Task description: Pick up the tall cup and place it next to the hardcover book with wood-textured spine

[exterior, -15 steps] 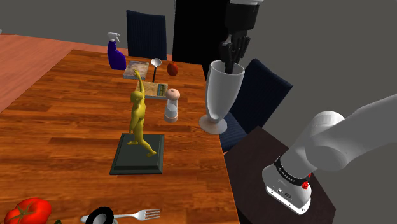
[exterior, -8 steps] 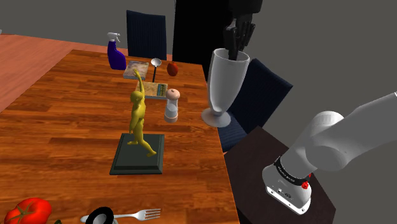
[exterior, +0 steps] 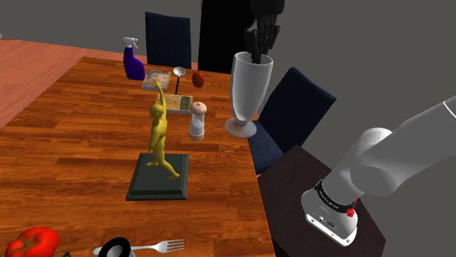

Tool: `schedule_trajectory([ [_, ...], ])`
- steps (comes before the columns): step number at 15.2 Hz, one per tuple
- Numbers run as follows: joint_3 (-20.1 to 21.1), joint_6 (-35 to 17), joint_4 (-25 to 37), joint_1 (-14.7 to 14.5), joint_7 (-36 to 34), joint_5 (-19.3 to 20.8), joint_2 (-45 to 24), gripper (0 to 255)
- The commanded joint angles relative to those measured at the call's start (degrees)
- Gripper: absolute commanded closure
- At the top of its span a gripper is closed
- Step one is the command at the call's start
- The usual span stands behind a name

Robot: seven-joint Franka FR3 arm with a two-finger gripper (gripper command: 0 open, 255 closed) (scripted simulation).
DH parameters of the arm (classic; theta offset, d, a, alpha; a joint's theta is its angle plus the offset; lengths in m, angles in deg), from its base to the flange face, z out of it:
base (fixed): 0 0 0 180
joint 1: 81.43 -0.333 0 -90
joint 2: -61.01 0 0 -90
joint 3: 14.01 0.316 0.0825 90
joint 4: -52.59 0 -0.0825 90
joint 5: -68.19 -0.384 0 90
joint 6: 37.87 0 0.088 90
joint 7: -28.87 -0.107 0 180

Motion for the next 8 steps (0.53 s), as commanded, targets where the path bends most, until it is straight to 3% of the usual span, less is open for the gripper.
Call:
schedule_trajectory([
  [1, -0.3, -2.2, 0.4, 0.4, 0.8, 0.8, -2.7, 255],
  [8, -1.6, -8.4, 4.4, 2.0, 3.8, 3.7, -13.2, 255],
])
